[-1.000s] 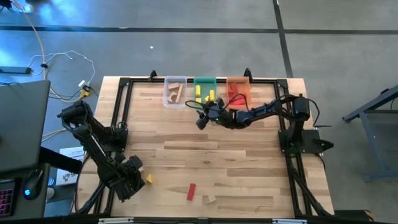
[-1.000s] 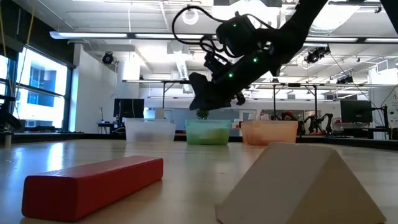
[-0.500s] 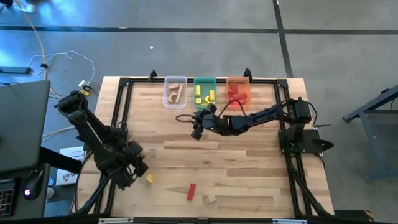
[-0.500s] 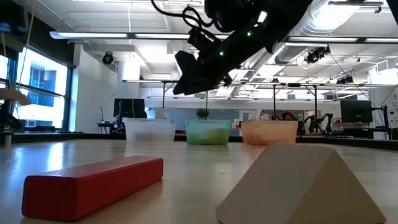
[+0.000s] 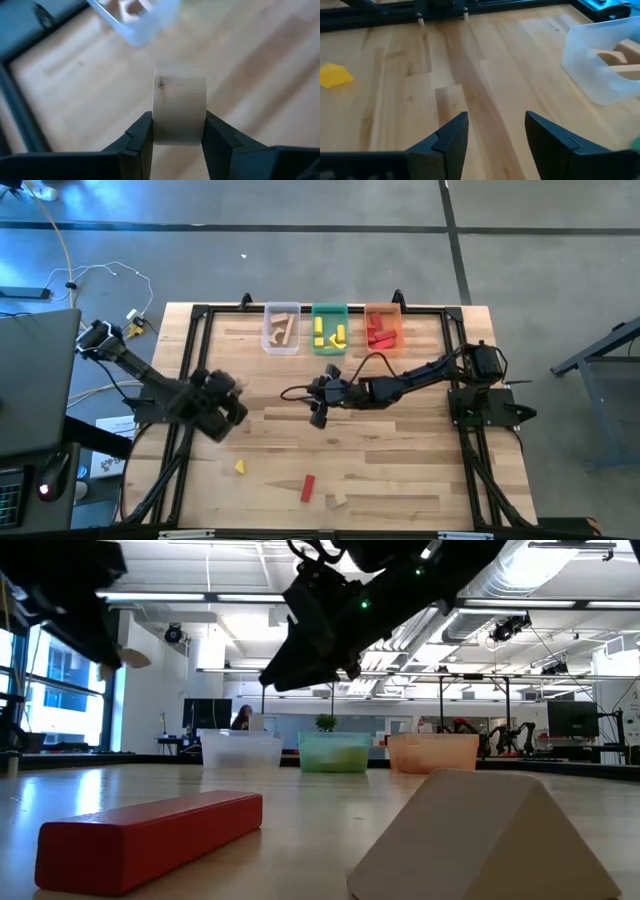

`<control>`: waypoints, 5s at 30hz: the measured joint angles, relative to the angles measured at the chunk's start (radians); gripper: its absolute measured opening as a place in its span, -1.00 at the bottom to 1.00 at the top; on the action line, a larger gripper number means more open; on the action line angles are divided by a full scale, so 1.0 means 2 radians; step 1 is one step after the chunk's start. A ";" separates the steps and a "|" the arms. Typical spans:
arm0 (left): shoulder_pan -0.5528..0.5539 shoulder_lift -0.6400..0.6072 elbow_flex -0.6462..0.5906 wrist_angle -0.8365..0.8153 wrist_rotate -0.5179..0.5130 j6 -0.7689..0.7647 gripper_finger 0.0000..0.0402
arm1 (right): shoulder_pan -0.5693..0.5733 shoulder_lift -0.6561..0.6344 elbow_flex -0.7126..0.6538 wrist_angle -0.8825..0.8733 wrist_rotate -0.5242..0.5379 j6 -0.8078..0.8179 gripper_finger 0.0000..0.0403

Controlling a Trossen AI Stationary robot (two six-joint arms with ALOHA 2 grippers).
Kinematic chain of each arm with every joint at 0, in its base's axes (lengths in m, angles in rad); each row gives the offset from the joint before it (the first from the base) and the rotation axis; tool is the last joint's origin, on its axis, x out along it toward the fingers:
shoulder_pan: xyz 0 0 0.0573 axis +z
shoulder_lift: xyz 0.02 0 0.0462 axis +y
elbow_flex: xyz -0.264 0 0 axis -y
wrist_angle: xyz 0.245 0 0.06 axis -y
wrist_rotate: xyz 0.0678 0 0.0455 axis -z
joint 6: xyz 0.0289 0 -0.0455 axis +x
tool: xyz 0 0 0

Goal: Sort & place blocks by color
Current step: Put the brown block into the white transparent bin, then put the red block into the orange transparent bin

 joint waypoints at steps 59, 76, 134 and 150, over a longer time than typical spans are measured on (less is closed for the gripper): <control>0.582 0.173 0.000 0.523 0.254 0.560 -0.19 | 0.011 0.000 -0.001 -0.018 -0.033 0.007 -0.10; 0.579 0.172 0.056 0.435 0.418 0.594 0.10 | 0.011 0.000 -0.001 0.005 -0.144 0.001 -0.10; 0.064 -0.062 0.065 0.174 0.242 0.290 0.10 | 0.121 0.029 0.104 -0.066 -0.273 -0.277 -0.10; 0.064 -0.062 0.065 0.174 0.229 0.290 0.10 | 0.134 0.093 0.254 -0.262 -0.272 -0.311 -0.10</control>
